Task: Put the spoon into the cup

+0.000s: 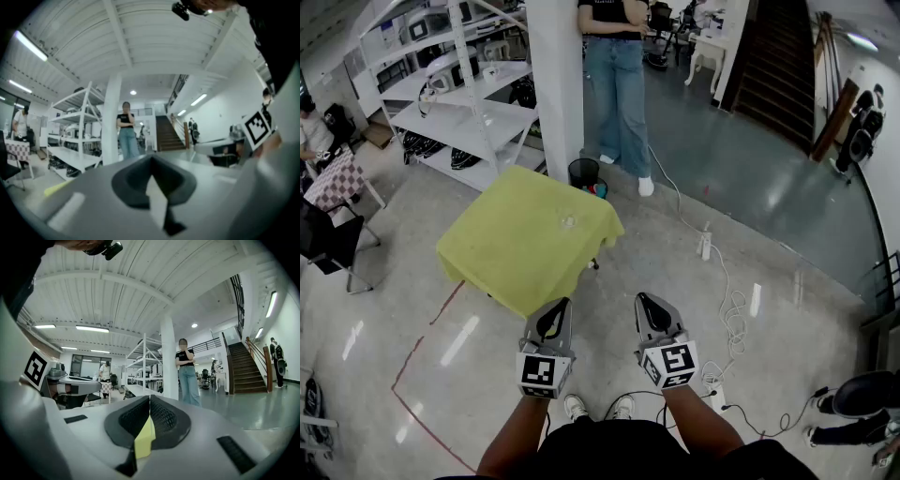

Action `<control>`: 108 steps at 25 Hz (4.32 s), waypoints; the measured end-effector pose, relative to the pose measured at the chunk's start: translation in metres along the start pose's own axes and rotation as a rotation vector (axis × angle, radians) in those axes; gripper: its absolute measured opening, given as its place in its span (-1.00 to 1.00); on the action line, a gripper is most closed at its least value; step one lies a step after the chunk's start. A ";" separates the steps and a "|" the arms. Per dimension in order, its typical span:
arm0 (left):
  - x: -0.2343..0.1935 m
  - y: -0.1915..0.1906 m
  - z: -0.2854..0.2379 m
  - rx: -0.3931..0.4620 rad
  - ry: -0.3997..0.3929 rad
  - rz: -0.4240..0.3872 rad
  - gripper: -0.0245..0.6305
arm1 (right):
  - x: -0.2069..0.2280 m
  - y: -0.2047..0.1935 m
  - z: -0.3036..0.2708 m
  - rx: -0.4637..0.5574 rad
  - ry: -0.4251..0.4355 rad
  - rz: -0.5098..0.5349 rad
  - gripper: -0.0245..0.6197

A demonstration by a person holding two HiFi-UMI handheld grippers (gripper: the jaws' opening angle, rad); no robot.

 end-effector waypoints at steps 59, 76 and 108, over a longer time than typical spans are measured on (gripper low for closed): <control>-0.011 -0.036 -0.147 -0.027 0.020 0.026 -0.91 | 0.115 -0.015 -0.102 0.002 0.000 -0.023 -0.89; -0.041 -0.056 -0.208 -0.069 0.136 0.013 -0.91 | 0.154 -0.036 -0.184 0.022 0.100 -0.015 -0.89; -0.254 -0.091 -0.285 -0.013 0.319 0.024 -0.91 | 0.079 -0.071 -0.436 -0.028 0.316 0.035 -0.89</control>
Point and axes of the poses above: the fingertips, and each gripper's own axes: z backward along the fingers, x to its right, y out of its top, the point moved 5 cm from there along z, backward along the fingers, and after that the axes turned 11 degrees about x, right-handed, at the moved point
